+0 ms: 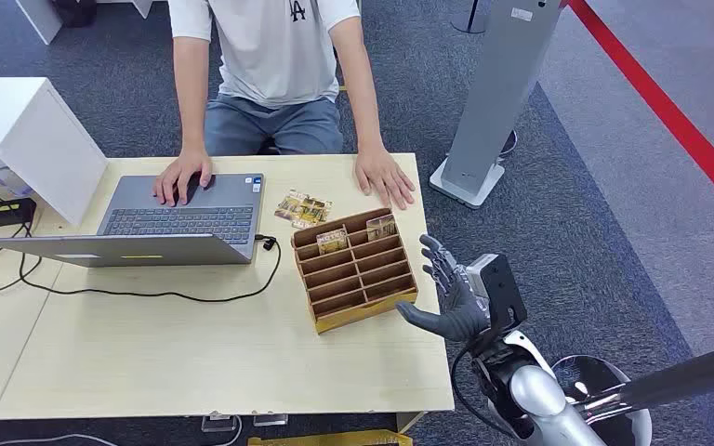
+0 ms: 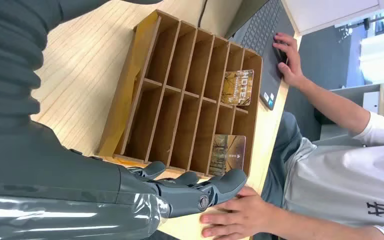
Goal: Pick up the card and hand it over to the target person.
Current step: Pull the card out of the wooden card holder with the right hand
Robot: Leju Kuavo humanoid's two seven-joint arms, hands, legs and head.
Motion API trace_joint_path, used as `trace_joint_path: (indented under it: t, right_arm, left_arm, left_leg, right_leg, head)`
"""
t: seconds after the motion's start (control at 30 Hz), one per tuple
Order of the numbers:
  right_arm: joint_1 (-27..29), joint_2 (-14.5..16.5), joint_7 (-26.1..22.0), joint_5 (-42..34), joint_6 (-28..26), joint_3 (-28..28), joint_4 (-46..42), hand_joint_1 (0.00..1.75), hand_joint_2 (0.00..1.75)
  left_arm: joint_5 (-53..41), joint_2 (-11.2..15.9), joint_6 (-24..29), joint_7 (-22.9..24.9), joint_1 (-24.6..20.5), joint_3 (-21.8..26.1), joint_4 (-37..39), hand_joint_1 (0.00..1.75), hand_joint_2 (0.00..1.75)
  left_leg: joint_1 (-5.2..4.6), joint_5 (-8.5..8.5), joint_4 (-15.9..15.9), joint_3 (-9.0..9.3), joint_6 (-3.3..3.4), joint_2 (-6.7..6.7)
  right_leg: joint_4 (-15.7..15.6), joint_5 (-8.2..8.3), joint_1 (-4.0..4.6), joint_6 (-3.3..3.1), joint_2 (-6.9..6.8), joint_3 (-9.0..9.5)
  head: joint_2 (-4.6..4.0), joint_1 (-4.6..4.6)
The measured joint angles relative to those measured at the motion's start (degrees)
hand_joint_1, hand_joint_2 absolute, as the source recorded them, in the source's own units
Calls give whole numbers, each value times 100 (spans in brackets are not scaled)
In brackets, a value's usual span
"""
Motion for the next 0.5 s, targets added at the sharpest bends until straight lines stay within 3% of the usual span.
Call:
trace_joint_path:
  t: [0.07,0.2,0.4,0.5]
  right_arm:
    - [-80,-23,133,282,-67,38,-50,139,175]
    - [-640,-146,892,1957,-181,298,-285,139,175]
    - [-1595,-17,1520,3533,325,839,-1,120,175]
    - [-1932,95,1643,4085,513,1103,368,128,175]
  left_arm:
    - [0,2,-4,-5,-1,-3,0,0,0]
    - [-18,11,-50,-56,-7,-38,5,0,0]
    - [-54,4,-120,-91,-16,-113,14,0,0]
    - [-57,-6,-113,-90,-18,-130,16,0,0]
  left_leg:
    - [0,-2,3,-2,0,2]
    - [-2,-6,13,-8,-1,11]
    - [-3,-6,16,-11,-1,20]
    - [-2,-4,10,-5,-2,24]
  right_leg:
    - [4,-1,0,0,2,-3]
    - [15,-3,-3,2,11,-13]
    - [21,-1,-4,2,20,-19]
    - [16,2,-2,0,24,-15]
  head:
    - [0,0]
    - [0,0]
    - [0,0]
    - [0,0]
